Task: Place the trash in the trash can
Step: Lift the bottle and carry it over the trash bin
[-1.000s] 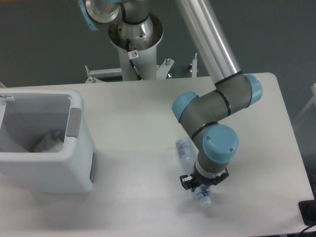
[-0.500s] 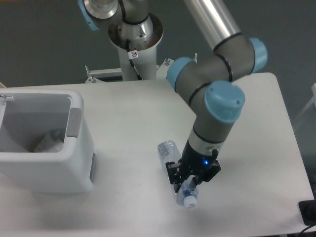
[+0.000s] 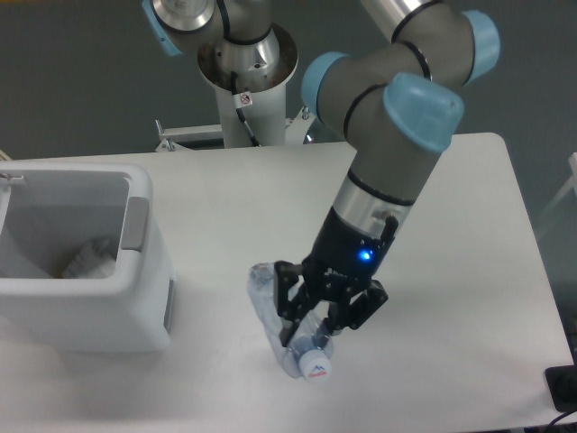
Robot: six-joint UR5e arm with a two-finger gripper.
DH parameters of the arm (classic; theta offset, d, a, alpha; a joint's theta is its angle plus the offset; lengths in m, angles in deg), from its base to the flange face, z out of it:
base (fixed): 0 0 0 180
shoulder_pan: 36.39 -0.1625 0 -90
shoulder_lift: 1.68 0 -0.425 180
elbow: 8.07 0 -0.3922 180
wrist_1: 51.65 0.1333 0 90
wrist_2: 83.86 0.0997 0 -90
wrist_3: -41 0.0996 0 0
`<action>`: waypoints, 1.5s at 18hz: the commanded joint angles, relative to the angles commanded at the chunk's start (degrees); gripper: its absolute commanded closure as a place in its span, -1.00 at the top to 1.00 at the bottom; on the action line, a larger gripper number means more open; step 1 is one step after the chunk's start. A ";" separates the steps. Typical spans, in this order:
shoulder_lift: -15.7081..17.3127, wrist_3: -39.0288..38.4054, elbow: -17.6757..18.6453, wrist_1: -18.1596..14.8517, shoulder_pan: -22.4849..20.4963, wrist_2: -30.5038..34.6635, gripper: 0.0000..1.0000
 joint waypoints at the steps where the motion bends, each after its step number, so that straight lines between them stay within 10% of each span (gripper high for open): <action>1: 0.35 0.09 0.00 0.00 -0.09 -1.32 -0.29; 14: 6.24 0.61 -1.41 2.20 3.59 -18.38 -0.29; 27: 8.00 12.39 10.27 5.89 13.80 -17.77 -0.29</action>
